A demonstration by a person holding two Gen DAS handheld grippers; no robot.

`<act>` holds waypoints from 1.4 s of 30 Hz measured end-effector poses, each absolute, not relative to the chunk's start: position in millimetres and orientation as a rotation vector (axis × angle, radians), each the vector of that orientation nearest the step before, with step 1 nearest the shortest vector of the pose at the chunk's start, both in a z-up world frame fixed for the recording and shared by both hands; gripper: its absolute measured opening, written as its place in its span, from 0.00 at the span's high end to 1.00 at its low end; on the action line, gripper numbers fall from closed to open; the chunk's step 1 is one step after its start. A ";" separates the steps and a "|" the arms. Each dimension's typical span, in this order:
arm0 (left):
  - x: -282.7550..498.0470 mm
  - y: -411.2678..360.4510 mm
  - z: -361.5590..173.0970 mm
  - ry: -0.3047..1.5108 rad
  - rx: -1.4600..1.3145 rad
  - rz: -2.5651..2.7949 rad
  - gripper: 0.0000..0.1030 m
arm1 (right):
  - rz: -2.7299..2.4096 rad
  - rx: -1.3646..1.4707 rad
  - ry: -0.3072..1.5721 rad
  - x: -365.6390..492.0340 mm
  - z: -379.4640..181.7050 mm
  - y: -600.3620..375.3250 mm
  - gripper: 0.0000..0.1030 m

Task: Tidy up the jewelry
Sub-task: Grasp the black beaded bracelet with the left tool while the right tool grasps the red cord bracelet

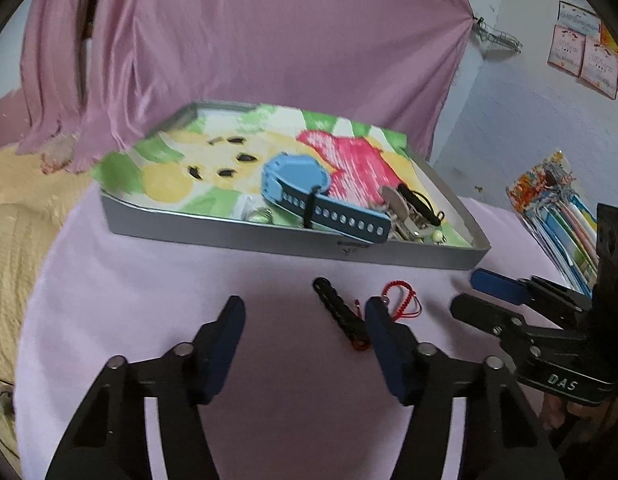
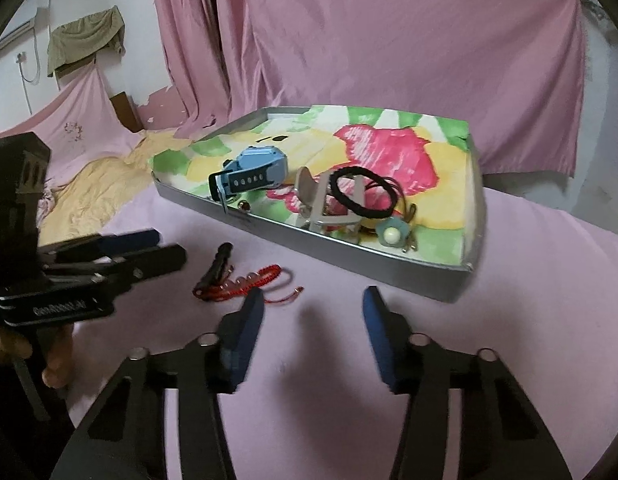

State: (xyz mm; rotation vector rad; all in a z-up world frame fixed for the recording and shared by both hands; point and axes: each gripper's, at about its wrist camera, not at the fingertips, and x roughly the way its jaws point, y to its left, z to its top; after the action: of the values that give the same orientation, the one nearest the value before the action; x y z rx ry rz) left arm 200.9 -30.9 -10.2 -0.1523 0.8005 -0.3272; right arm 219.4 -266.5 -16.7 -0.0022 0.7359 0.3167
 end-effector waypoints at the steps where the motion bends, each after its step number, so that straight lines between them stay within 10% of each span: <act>1: 203.8 -32.4 -11.5 0.812 -0.162 -0.342 0.53 | 0.324 0.005 0.739 222.1 -17.0 -265.3 0.63; 42: 219.2 -70.3 -14.2 0.901 0.017 -0.407 0.91 | 0.425 -0.095 0.850 243.4 -32.1 -241.4 0.97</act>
State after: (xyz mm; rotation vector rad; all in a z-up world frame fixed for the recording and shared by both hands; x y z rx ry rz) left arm 219.2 -70.3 -14.2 0.0170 0.9012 -0.4068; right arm 243.4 -241.4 -32.1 -0.0947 0.8503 0.4249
